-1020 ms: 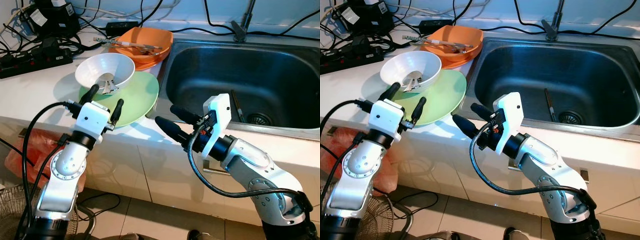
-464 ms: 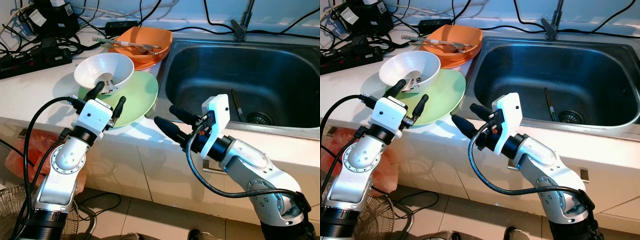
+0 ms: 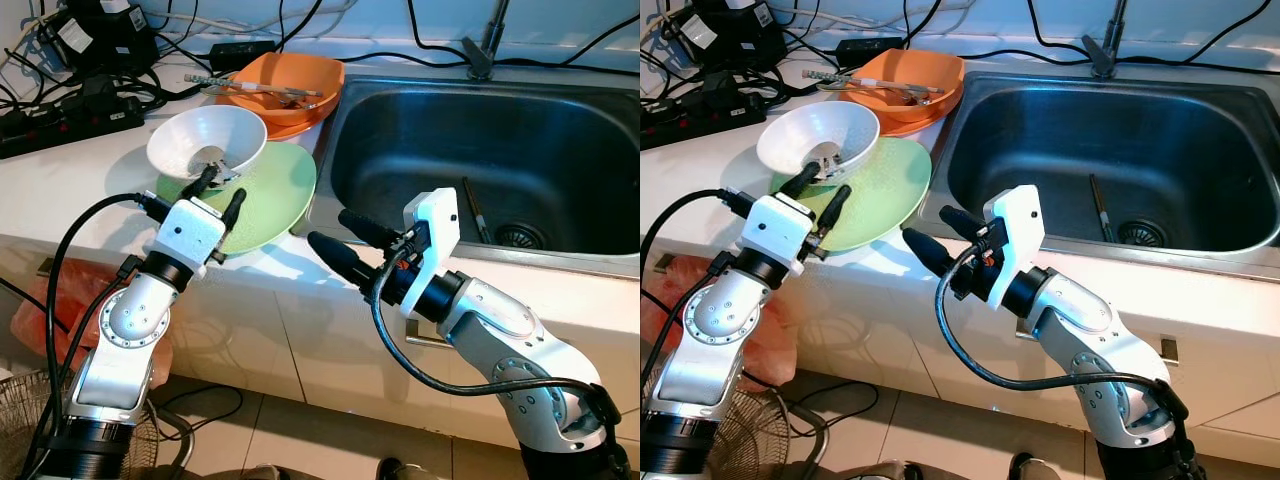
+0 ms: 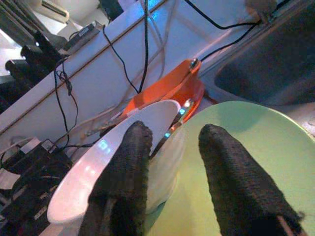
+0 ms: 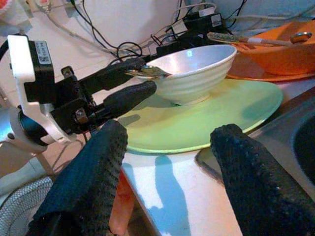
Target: Kitchen organization
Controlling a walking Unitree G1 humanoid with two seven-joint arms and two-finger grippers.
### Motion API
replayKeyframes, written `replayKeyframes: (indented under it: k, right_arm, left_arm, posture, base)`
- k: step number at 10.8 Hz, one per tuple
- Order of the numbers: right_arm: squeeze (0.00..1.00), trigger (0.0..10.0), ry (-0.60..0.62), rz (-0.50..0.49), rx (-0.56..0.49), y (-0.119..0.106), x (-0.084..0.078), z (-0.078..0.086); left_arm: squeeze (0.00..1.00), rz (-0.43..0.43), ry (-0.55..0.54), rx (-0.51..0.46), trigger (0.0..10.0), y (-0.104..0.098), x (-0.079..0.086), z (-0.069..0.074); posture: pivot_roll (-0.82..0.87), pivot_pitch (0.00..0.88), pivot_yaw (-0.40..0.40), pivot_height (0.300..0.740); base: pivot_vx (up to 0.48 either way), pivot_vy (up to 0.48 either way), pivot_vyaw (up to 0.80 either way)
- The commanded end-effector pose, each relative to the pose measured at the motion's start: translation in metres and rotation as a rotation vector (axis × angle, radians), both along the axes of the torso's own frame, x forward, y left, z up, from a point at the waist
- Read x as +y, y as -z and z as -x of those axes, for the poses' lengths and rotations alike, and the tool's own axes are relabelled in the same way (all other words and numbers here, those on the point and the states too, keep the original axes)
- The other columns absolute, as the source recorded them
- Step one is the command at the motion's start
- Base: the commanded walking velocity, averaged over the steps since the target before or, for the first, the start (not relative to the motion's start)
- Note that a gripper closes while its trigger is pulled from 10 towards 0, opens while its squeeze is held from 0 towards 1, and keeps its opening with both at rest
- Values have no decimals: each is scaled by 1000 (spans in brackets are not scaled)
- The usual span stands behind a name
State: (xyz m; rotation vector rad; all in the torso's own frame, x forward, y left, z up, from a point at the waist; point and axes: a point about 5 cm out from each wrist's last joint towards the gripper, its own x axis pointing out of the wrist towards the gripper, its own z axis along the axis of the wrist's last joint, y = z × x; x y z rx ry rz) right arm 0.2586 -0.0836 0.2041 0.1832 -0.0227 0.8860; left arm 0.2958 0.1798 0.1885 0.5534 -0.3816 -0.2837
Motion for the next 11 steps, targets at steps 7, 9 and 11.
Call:
replayKeyframes:
  k: [7, 9, 11]
  right_arm:
    - [0, 10000, 9, -2, -20, 0, 1, -1]
    - [0, 10000, 11, -1, -24, 0, 2, -3]
    - [0, 10000, 15, -1, -27, 0, 1, -4]
  left_arm:
    - [0, -1, -40, -128, 0, -26, 5, 0]
    - [0, 1, -44, -156, 0, -33, 5, 0]
    - [0, -8, -52, -198, 0, -40, 5, 1]
  posture:
    - [93, 118, 101, 740]
    - [96, 114, 98, 740]
    - [95, 110, 96, 740]
  base:
    - [0, 0, 0]
    - [0, 0, 0]
    - [0, 0, 0]
